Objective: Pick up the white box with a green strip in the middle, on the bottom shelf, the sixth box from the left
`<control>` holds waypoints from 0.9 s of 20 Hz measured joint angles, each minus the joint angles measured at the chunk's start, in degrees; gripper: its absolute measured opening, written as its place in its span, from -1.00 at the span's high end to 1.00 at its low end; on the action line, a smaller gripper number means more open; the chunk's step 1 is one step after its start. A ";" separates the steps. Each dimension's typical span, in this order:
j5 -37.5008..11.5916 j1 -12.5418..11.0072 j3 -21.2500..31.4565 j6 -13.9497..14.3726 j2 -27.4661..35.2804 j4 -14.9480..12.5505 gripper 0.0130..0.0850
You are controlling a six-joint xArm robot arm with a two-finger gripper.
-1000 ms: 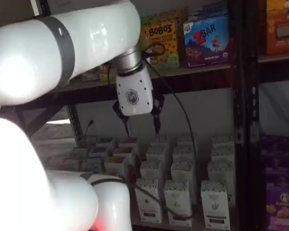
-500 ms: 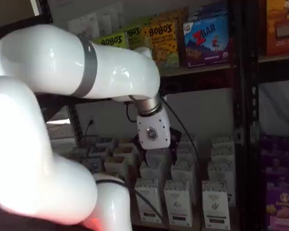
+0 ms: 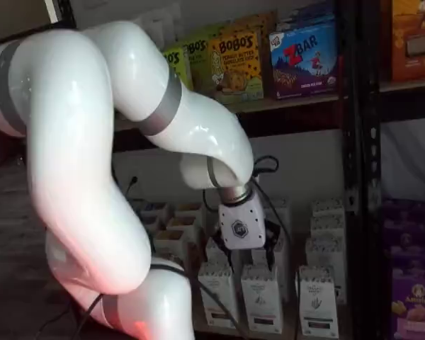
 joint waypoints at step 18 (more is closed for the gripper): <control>-16.22 -1.58 -11.52 -1.74 28.31 0.76 -1.00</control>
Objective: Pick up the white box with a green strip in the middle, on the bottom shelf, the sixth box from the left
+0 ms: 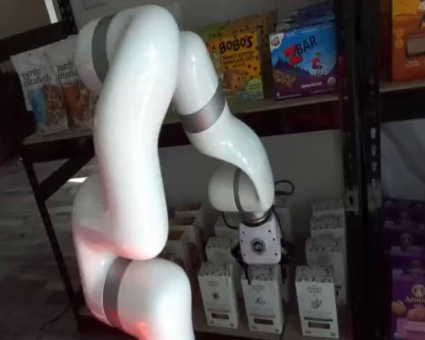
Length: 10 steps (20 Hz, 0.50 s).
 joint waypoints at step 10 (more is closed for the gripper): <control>-2.78 -3.59 -9.90 -1.50 12.23 -2.13 -1.00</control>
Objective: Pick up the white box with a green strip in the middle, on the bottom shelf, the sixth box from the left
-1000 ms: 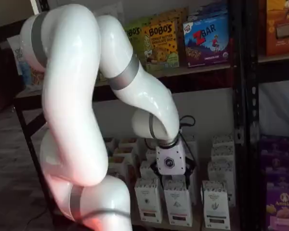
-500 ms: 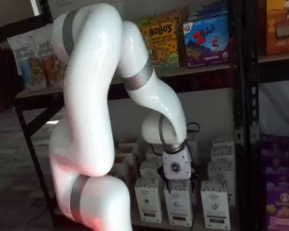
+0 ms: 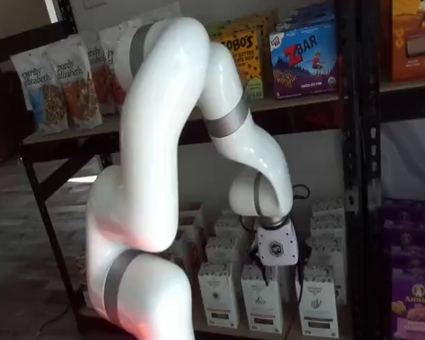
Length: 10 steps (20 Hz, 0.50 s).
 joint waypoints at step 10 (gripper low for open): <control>1.58 -1.22 -13.54 -6.13 11.69 5.11 -1.00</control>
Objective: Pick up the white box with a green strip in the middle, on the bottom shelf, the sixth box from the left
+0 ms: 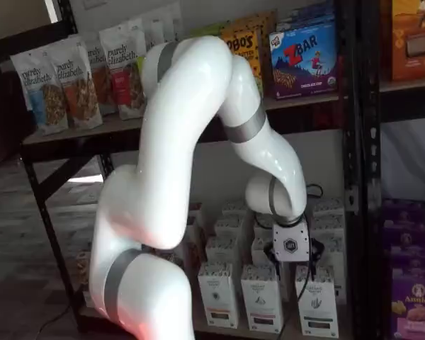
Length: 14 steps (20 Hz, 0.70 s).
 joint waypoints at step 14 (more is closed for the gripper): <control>1.76 0.72 -9.14 -1.84 5.62 2.80 -1.00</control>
